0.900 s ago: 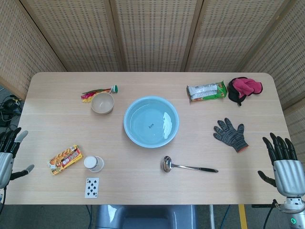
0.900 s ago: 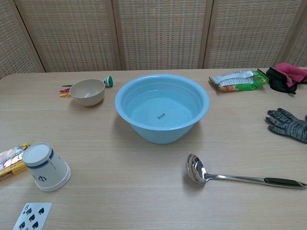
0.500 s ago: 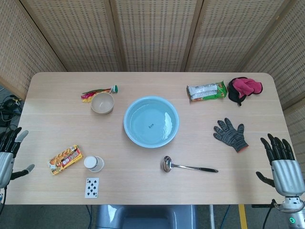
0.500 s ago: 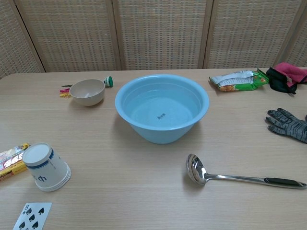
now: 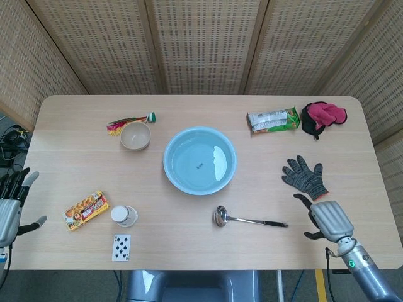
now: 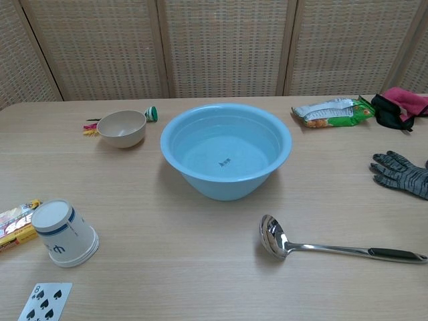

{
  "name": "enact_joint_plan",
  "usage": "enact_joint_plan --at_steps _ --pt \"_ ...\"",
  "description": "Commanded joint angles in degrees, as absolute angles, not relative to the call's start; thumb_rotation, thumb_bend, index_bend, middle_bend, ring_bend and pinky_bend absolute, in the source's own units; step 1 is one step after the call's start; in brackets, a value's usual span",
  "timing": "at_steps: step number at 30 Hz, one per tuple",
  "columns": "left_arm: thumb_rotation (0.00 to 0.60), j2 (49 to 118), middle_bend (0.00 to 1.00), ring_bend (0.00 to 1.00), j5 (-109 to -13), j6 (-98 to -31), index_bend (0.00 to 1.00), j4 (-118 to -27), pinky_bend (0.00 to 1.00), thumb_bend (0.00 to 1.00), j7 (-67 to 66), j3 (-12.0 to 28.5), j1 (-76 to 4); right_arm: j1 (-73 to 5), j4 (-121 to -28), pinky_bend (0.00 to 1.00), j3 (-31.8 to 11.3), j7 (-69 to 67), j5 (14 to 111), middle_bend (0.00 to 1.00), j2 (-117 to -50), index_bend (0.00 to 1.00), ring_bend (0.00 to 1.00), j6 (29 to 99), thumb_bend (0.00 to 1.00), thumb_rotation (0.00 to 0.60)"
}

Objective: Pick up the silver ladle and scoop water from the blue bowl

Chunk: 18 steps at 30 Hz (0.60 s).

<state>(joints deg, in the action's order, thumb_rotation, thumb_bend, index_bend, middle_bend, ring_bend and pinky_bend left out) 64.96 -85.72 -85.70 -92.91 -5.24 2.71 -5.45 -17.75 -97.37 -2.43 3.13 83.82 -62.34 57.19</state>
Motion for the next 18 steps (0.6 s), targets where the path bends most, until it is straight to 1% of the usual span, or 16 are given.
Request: enact_joint_plan --at_steps 1,3,7,9,16,18 --pt "0.6 65.1 0.0 0.0 -85.1 -85.2 0.0 -92.6 0.0 0.0 -5.3 2.9 -5.7 -21.8 -98.1 1.0 -3.0 5.9 77.8 0.97 -66.5 0.4 1.0 51.9 0.11 0.6" --pt "0.6 65.3 0.0 0.0 -84.7 -84.8 0.0 -92.3 0.0 0.0 -5.4 3.1 -5.8 -22.2 -97.2 1.0 -3.2 8.0 75.7 0.98 -69.4 0.43 1.0 51.6 0.19 0.6" --pt "0.6 65.3 0.0 0.0 -84.2 -84.4 0.0 -92.1 0.0 0.0 -5.5 3.3 -6.0 -23.1 -96.1 1.0 -3.2 13.3 71.1 0.98 -73.5 0.45 1.0 51.0 0.32 0.6" --pt "0.6 65.3 0.0 0.0 -84.0 -84.4 0.0 -92.2 0.0 0.0 -5.5 3.3 -6.0 -23.6 -96.2 1.0 -3.5 16.2 68.1 0.98 -75.3 0.46 1.0 51.1 0.36 0.6" --pt "0.6 65.3 0.0 0.0 -84.0 -84.2 0.0 -92.3 0.0 0.0 -5.5 3.2 -6.0 -25.2 -97.1 1.0 -3.7 23.8 60.2 0.98 -78.8 0.46 1.0 52.1 0.44 0.6" --pt "0.6 65.2 0.0 0.0 -84.1 -84.3 0.0 -92.4 0.0 0.0 -5.5 3.2 -6.0 -25.7 -96.9 1.0 -3.7 25.9 58.2 0.98 -79.9 0.46 1.0 52.7 0.45 0.6"
